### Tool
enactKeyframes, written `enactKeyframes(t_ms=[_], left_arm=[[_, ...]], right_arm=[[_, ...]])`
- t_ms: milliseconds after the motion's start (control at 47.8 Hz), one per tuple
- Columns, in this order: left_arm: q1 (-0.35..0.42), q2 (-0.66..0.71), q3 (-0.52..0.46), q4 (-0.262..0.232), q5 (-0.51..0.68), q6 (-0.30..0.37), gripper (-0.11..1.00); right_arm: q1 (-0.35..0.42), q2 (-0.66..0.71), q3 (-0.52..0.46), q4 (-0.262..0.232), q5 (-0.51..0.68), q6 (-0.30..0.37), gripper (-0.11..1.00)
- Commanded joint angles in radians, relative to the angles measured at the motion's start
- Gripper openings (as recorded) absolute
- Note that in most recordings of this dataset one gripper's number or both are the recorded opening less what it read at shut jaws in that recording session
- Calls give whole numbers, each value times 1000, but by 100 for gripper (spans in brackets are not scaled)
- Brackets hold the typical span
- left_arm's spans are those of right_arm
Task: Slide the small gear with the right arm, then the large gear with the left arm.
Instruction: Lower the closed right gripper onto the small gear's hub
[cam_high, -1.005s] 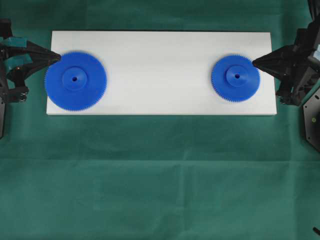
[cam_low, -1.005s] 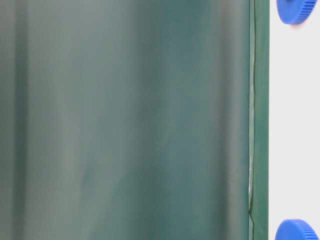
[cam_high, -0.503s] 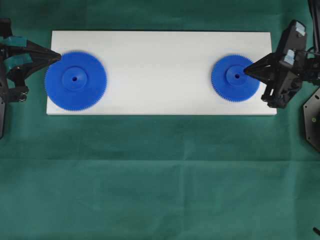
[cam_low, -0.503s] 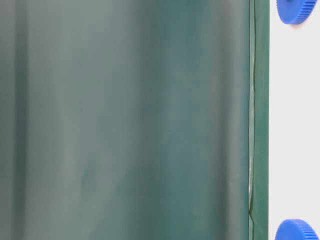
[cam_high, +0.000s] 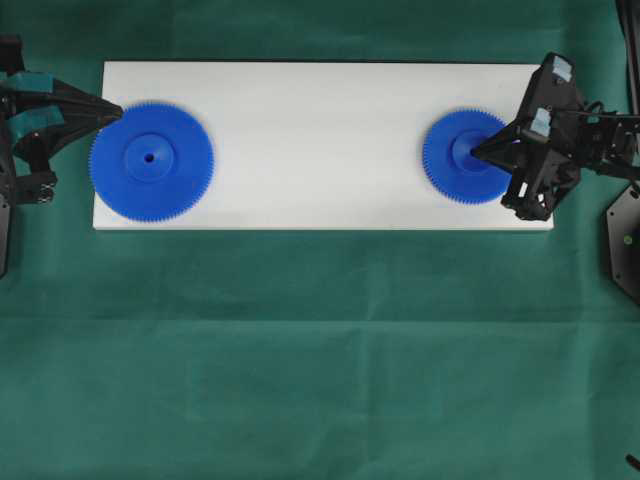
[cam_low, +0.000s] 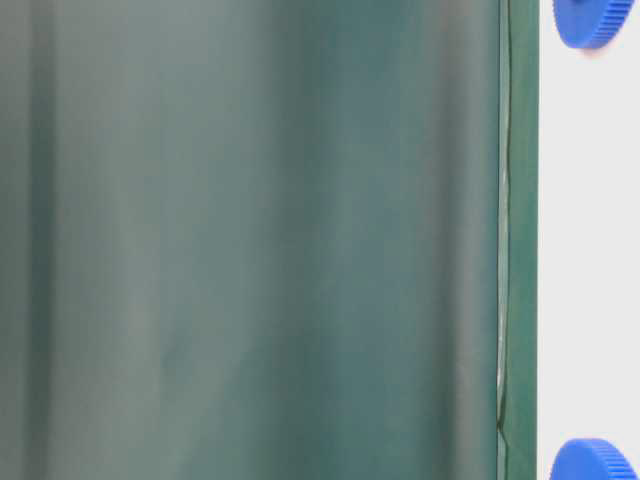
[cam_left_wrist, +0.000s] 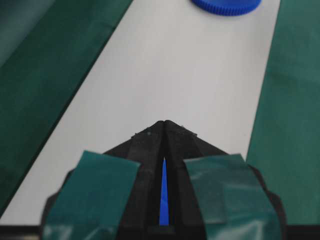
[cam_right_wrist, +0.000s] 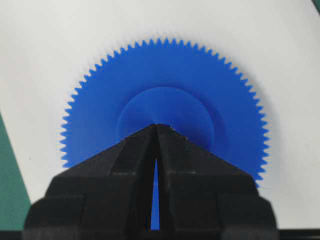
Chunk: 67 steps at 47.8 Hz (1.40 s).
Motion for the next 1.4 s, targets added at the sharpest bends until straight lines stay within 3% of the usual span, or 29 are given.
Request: enactKeyframes(t_ms=[0,293,859,1382], left_arm=[[3,5,-18,0,-11,0,0],[-8,2,-15,-2,-12,0,0],[-8,0,-14,-2,-12,0,0],[-8,-11,-6,-2,-12,0,0]], right_arm=[[-2,20,-25,0,-21,2,50],[-12,78,-35,-2,-25,0,50],[-12,78,-49,-2,66,2,50],[-57,78,-32,0,72,3,50]])
